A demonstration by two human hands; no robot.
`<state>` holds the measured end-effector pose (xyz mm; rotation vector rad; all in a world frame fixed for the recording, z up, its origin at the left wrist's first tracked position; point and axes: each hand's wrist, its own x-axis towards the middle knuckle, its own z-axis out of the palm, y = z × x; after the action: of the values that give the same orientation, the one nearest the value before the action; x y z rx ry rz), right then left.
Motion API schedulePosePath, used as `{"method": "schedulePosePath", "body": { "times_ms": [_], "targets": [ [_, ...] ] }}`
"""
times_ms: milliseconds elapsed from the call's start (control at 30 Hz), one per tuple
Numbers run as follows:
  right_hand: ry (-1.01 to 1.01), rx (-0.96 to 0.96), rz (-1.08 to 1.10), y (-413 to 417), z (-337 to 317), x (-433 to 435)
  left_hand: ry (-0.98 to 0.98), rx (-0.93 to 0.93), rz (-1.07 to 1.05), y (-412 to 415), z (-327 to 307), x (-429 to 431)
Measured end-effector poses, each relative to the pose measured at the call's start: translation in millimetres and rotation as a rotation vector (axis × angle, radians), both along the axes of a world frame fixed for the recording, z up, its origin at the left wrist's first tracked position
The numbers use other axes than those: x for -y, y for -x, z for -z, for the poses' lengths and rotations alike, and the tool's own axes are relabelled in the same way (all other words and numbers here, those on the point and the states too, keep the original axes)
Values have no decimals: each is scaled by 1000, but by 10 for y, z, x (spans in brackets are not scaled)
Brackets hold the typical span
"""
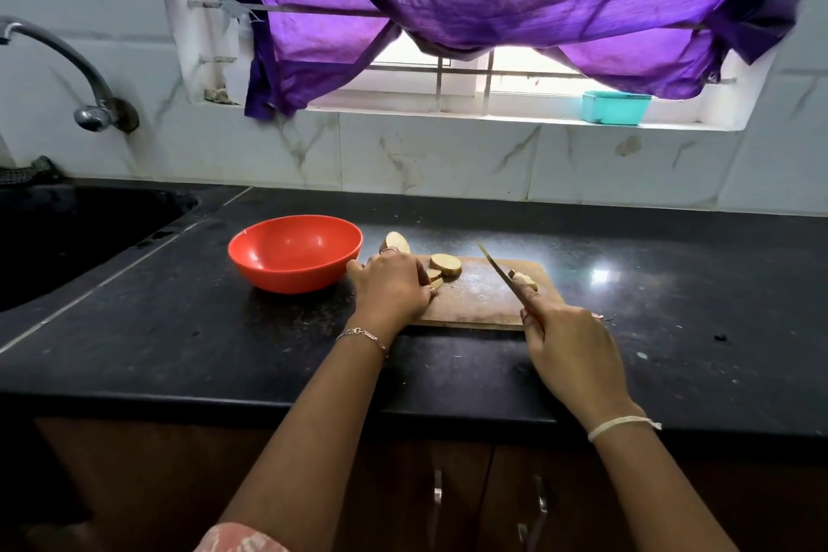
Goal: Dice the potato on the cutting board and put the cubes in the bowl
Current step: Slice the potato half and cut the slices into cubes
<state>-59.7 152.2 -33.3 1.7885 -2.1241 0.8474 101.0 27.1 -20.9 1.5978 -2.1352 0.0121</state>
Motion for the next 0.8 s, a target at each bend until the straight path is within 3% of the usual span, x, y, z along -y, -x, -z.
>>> {"method": "schedulePosePath", "body": {
  "times_ms": [267,433,800],
  "targets": [
    [-98,133,-5,67,-19,-38,53,28,242,328,18,-60],
    [-200,96,38,106,-37,-67,51,17,268,553,24,-21],
    [-206,-30,118,42,8,-85,40,-54,263,609,84,39]
  ]
}}
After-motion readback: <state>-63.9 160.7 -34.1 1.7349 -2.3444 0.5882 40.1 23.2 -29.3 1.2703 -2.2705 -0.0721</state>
